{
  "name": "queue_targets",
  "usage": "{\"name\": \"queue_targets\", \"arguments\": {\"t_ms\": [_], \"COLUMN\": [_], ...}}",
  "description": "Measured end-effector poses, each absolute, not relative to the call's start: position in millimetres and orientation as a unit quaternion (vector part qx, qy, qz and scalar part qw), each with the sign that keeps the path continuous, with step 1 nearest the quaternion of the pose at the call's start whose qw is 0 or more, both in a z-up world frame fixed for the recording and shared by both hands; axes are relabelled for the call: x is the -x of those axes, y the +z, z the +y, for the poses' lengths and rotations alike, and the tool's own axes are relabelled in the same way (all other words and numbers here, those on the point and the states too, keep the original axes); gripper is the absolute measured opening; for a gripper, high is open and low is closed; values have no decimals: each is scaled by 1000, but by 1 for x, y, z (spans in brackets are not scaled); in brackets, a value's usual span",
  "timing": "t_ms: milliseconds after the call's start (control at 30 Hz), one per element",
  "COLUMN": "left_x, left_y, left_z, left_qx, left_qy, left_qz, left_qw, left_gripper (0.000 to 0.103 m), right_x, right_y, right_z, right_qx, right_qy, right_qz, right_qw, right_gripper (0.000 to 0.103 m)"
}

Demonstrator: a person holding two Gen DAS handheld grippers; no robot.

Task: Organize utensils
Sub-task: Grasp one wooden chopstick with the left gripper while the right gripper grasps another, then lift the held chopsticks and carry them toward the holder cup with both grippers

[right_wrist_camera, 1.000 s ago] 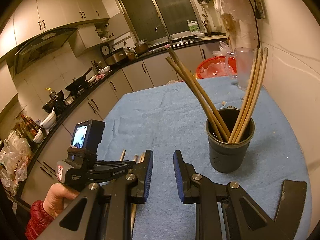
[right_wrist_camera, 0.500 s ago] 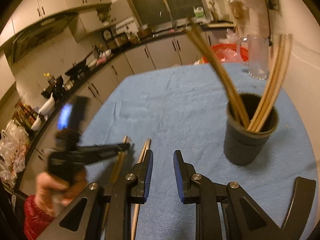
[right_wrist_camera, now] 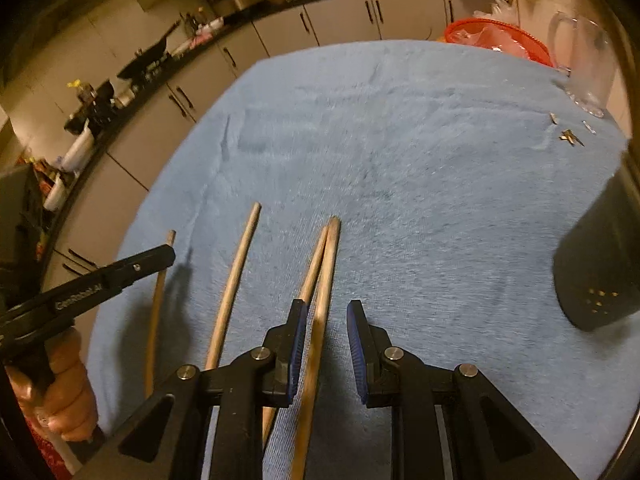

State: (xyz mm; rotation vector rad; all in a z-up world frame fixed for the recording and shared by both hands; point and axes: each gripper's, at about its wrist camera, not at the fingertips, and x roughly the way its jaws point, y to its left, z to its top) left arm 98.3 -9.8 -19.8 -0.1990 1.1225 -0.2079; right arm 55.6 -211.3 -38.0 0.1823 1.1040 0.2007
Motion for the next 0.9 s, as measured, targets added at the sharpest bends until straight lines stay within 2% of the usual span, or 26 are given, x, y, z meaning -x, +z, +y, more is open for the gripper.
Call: {"name": "queue_targets", "arguments": {"t_ms": [333,600,733,900], "left_x": [-100,-111,-116,-105], "left_y": [-33,-33,-33,-14], "left_z": [-8,-15,-19,-21], "left_qx": [91,79,78,84], "left_qy": [-96,-91,-91,-108], "left_qz": [541,541,541,521], "left_qw": [830,832,832,843], "left_gripper": [7,7,7,7], "right_x": [-78,-128,-141,-125], "right_y": [-47,-48,-47,-29], "right_z": [-188,-184,-186,-210], "right_qx": [-23,-7,-6,-85], "right_qy": [75,48,49,82], "right_qz": [541,557,559,526], "right_qw": [837,829,828,842], "right_gripper": [23,23,11,8]}}
